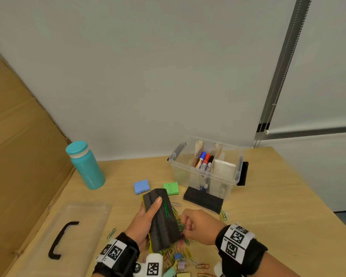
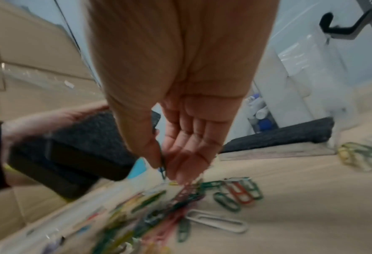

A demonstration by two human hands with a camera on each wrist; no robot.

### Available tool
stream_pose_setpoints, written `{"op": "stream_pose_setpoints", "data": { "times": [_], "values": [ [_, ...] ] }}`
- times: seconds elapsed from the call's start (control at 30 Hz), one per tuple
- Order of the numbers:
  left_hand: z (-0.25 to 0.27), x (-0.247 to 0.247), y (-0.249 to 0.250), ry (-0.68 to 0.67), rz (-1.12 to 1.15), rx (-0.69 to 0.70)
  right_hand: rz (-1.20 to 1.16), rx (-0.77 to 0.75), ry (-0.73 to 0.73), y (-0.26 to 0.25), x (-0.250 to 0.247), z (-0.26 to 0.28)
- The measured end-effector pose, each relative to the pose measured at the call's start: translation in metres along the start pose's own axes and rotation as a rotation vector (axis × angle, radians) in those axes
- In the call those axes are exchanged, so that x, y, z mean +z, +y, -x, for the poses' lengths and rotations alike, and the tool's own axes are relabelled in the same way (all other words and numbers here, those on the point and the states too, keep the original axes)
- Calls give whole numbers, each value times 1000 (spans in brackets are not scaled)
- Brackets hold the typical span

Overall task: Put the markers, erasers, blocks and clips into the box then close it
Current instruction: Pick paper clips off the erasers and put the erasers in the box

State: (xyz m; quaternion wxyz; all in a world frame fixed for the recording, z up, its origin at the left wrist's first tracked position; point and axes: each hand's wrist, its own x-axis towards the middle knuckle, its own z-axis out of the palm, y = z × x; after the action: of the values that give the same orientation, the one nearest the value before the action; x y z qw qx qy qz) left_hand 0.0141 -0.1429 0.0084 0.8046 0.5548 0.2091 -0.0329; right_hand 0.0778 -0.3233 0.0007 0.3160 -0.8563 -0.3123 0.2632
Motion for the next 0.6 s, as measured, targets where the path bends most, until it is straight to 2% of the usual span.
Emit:
{"op": "stream_pose_setpoints", "data": {
  "times": [0.07, 0.13, 0.23, 0.3, 0.43, 0.6],
  "values": [
    [0, 1, -1, 10, 5, 0, 192, 30, -1, 10, -1, -1],
    [-1, 1, -2, 29, -3, 2, 267, 20, 80, 13, -3, -2],
    [-3, 4, -6, 50, -13, 26, 83, -98, 284, -1, -6, -1],
    [-4, 9, -6, 34, -37, 44, -115, -138, 343, -16, -5, -2],
    [-7, 19, -6, 13, -82, 83, -444, -40, 229, -31, 0, -6],
    [-8, 18, -4, 15, -130, 107, -575, -9, 173, -36, -8, -8]
  ]
}}
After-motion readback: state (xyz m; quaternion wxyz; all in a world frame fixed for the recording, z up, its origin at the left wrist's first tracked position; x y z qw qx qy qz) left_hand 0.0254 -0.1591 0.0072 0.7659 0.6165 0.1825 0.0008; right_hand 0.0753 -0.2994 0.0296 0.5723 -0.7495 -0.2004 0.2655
